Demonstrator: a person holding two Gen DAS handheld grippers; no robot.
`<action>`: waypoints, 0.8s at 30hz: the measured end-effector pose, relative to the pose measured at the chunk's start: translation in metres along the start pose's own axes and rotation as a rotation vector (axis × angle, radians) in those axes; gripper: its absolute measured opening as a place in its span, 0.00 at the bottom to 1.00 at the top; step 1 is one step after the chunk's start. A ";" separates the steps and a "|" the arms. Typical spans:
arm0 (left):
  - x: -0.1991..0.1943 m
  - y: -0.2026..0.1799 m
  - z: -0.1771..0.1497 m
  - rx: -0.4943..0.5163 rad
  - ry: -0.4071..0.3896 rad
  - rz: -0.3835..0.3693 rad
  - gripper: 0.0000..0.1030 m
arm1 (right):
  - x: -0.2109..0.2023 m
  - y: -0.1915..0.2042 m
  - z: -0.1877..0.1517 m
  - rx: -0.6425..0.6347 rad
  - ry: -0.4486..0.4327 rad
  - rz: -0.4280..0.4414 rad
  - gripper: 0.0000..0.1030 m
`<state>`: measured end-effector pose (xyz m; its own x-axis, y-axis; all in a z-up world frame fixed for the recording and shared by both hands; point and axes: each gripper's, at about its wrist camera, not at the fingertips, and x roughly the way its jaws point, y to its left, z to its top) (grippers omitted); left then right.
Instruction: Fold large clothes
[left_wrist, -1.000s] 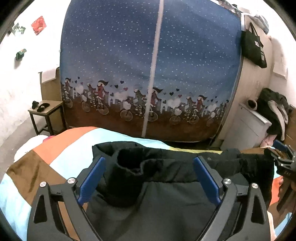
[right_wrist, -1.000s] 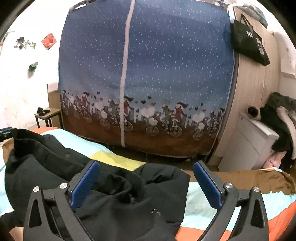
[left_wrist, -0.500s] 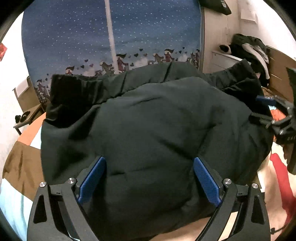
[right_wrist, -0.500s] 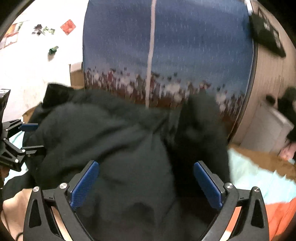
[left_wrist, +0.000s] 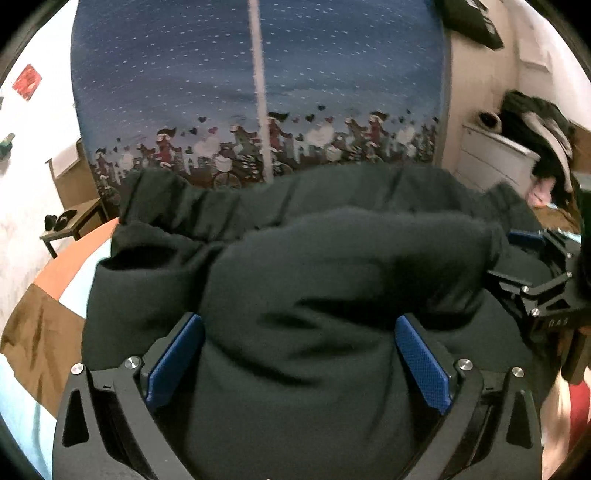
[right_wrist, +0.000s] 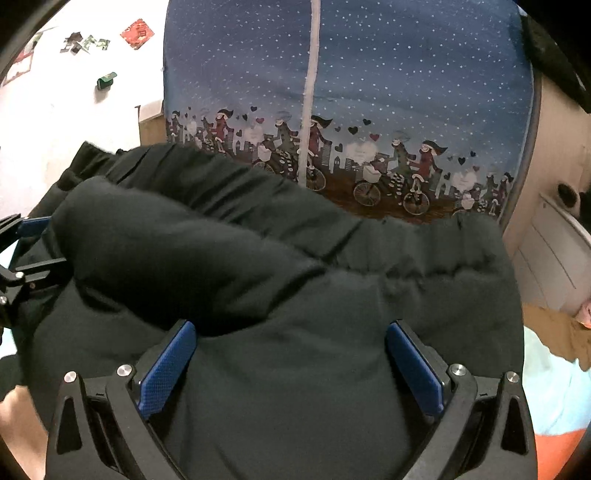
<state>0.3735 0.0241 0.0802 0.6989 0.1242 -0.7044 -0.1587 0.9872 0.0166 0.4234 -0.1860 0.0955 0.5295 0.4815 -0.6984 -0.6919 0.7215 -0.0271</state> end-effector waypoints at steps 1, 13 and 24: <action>0.003 0.004 0.005 -0.007 -0.004 0.007 0.99 | 0.005 -0.002 0.003 0.003 0.003 0.000 1.00; 0.051 0.056 0.040 -0.120 0.060 0.030 0.99 | 0.059 -0.026 0.031 0.041 0.069 0.029 1.00; 0.066 0.068 0.029 -0.196 -0.001 -0.040 0.99 | 0.083 -0.047 0.028 0.129 0.116 0.163 1.00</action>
<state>0.4288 0.1019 0.0557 0.7081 0.0858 -0.7009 -0.2637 0.9529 -0.1498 0.5137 -0.1664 0.0592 0.3509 0.5418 -0.7638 -0.6914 0.7000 0.1789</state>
